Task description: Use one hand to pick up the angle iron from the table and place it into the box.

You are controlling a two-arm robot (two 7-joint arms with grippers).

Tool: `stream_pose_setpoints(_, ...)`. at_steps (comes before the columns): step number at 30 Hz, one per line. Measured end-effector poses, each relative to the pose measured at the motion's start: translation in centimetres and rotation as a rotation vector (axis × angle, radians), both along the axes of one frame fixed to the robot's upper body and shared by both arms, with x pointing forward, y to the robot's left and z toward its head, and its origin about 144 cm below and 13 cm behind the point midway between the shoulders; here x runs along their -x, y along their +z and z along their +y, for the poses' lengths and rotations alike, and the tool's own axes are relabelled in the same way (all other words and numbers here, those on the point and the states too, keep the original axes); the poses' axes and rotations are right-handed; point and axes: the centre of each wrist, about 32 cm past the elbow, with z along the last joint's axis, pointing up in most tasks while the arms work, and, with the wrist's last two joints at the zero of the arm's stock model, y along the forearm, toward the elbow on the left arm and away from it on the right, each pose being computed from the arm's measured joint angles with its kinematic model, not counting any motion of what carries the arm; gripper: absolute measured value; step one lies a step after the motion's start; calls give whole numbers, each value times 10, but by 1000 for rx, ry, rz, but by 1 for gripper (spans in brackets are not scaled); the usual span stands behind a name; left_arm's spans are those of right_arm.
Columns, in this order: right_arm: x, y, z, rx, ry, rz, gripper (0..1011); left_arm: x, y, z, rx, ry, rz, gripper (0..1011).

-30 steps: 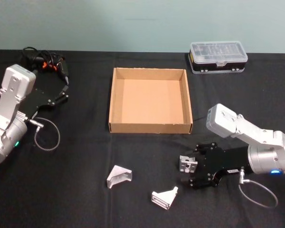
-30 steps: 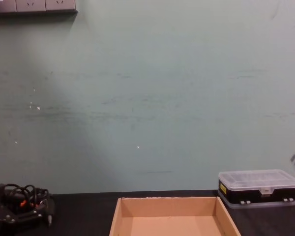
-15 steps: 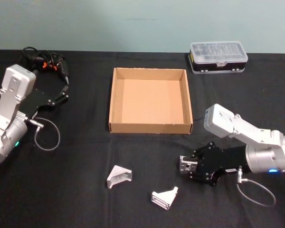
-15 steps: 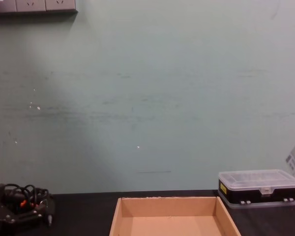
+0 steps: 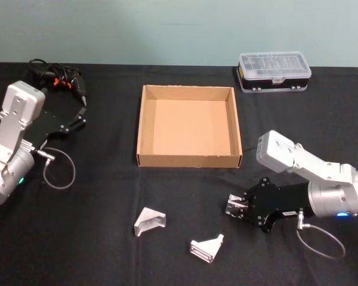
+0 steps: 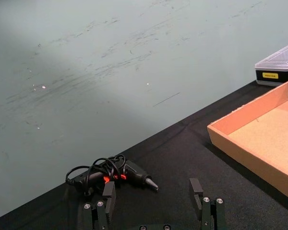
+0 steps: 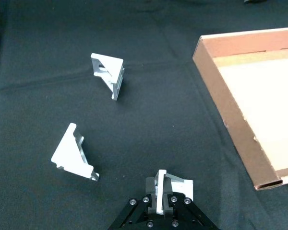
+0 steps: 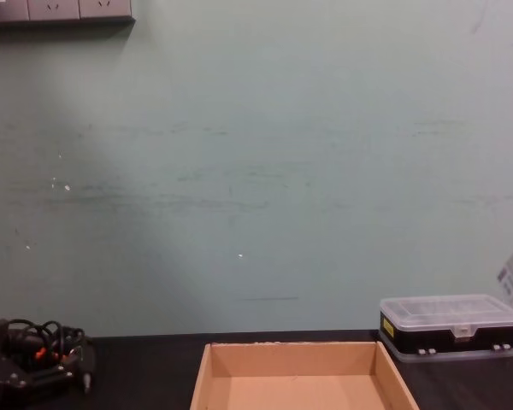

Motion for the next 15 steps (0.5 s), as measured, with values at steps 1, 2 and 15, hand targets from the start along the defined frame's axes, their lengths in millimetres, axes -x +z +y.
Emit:
stream_pose_setpoints(1,0,0,0,-3,-1,-2,80,0,0,0,0,0,0,1000)
stream_pose_setpoints(2,1,1,0,-10,-4,-6,80,0,0,0,0,0,0,1000)
stream_pose_setpoints(15,4,41,-13,-263,-82,-98,80,0,0,0,0,0,0,1000)
